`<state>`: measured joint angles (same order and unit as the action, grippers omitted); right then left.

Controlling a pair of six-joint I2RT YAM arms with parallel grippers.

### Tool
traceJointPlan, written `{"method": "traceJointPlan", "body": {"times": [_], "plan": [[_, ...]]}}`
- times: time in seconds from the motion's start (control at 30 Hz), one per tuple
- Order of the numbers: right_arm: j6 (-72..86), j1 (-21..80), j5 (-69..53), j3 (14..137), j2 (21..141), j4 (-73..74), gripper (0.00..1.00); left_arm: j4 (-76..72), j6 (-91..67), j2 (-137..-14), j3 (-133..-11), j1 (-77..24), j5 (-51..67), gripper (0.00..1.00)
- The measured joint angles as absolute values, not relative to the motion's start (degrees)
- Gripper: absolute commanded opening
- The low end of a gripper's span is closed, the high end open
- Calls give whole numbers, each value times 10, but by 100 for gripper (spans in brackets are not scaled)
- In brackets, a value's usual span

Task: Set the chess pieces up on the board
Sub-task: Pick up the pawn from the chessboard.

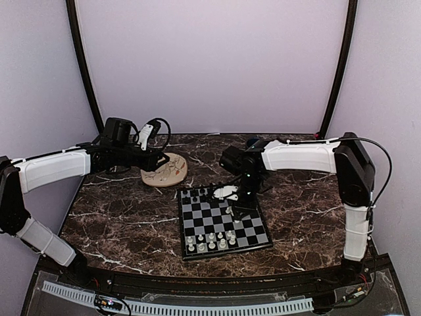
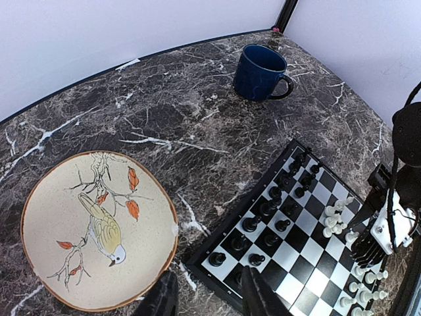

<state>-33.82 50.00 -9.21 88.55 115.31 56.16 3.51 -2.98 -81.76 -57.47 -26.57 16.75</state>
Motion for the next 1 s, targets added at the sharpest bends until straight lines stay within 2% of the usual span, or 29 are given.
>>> {"method": "traceJointPlan", "body": {"times": [0.3, 0.6, 1.0], "plan": [[-338, 511, -95, 886, 1162, 562, 16, 35, -30, -818, -575, -266, 169, 35], [-339, 525, -94, 886, 1168, 562, 3, 35, -30, -818, -575, -266, 169, 36], [-349, 541, -106, 861, 1133, 576, 1, 35, -29, -819, -575, -266, 170, 35]]}}
